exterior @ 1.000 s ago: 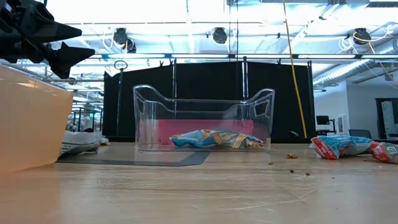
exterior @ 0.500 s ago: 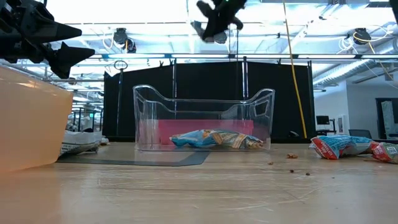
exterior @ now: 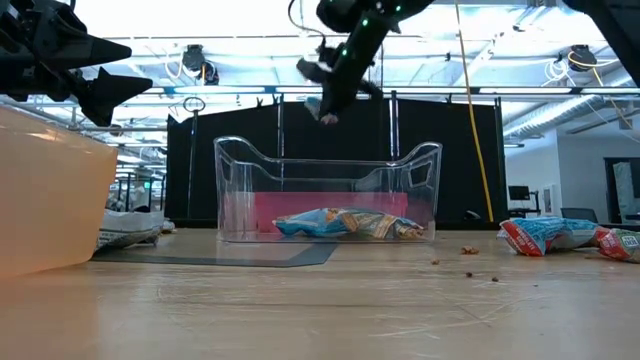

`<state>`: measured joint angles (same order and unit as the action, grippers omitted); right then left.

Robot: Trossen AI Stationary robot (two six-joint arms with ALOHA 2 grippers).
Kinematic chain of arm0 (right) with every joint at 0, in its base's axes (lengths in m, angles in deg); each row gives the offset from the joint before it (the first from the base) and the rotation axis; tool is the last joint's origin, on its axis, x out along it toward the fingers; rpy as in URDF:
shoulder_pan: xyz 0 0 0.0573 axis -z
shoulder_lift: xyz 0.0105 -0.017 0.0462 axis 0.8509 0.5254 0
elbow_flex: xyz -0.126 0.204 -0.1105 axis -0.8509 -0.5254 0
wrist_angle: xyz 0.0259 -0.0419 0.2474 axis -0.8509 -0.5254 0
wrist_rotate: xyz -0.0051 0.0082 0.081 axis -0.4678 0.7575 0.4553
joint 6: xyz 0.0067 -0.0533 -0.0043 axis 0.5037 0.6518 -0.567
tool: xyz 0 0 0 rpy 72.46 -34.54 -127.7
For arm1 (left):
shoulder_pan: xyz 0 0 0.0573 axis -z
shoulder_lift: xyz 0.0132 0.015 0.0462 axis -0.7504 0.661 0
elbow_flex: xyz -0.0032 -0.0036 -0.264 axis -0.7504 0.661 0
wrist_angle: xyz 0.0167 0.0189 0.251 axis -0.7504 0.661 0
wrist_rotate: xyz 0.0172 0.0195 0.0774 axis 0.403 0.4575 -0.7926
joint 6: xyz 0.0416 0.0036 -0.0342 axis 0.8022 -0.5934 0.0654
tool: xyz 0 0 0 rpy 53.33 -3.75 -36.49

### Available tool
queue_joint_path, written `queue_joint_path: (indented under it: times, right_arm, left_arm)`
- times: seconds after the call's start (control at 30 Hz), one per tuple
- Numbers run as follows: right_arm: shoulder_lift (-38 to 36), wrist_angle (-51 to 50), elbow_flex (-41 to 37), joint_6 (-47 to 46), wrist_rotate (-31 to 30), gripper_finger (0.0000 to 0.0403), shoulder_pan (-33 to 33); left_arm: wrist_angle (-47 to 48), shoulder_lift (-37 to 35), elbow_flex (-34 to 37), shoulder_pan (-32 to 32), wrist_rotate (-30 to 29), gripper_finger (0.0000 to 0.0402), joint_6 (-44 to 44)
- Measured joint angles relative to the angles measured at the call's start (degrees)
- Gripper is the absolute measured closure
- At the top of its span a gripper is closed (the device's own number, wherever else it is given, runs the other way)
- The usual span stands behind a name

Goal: Pick and place Granola Bars by type
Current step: Put the bottom blue granola bar into the red bin

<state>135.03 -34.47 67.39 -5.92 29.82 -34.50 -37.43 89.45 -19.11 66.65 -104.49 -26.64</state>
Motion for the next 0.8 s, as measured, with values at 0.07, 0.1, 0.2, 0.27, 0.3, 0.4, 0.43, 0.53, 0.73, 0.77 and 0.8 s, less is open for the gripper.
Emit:
queue_joint_path:
  times: [0.07, 0.1, 0.2, 0.27, 0.3, 0.4, 0.43, 0.53, 0.73, 0.77, 0.8]
  right_arm:
    - [1.4, -0.8, 0.0, -1.6, 0.1, 0.0403, 0.0]
    - [1.9, -1.2, 0.0, -2.5, 0.8, 0.0403, 0.0]
    - [3.3, -2.5, 0.0, -5.1, 2.8, 0.0403, 0.0]
    - [3.4, -3.3, -1.1, -6.5, 3.3, 0.0403, 0.1]
    - [3.4, -3.2, -2.0, -7.3, 3.4, 0.0403, 0.1]
    - [3.3, -2.8, -5.0, -9.9, 3.7, 0.0403, 0.1]
    - [3.3, -2.8, -6.1, -10.8, 4.3, 0.0403, 0.1]
    - [3.4, -2.5, -8.8, -12.9, 7.0, 0.0403, 0.1]
    - [3.4, 0.6, -12.9, -14.9, 9.8, 0.0403, 0.1]
    - [3.3, 1.6, -13.5, -15.0, 10.3, 0.0403, 0.1]
    - [3.3, 2.3, -14.2, -15.0, 10.3, 0.0403, 0.1]
  left_arm:
    - [0.0, 0.0, 0.0, 0.0, 0.0, 0.0133, 0.0]
    - [0.0, 0.0, 0.0, 0.0, 0.0, 0.0133, 0.0]
    - [0.0, 0.0, 0.0, 0.0, 0.0, 0.0133, 0.0]
    - [0.0, 0.0, 0.0, 0.0, 0.0, 0.0133, 0.0]
    - [0.0, 0.0, 0.0, 0.0, 0.0, 0.0133, 0.0]
    - [0.0, 0.0, 0.0, 0.0, 0.0, 0.0133, 0.0]
    - [0.0, 0.0, 0.0, 0.0, 0.0, 0.0133, 0.0]
    - [0.0, 0.0, 0.0, 0.0, 0.0, 0.0133, 0.0]
    - [0.0, 0.0, 0.0, 0.0, 0.0, 0.0133, 0.0]
    - [0.0, 0.0, 0.0, 0.0, 0.0, 0.0133, 0.0]
    - [0.0, 0.0, 0.0, 0.0, 0.0, 0.0133, 0.0]
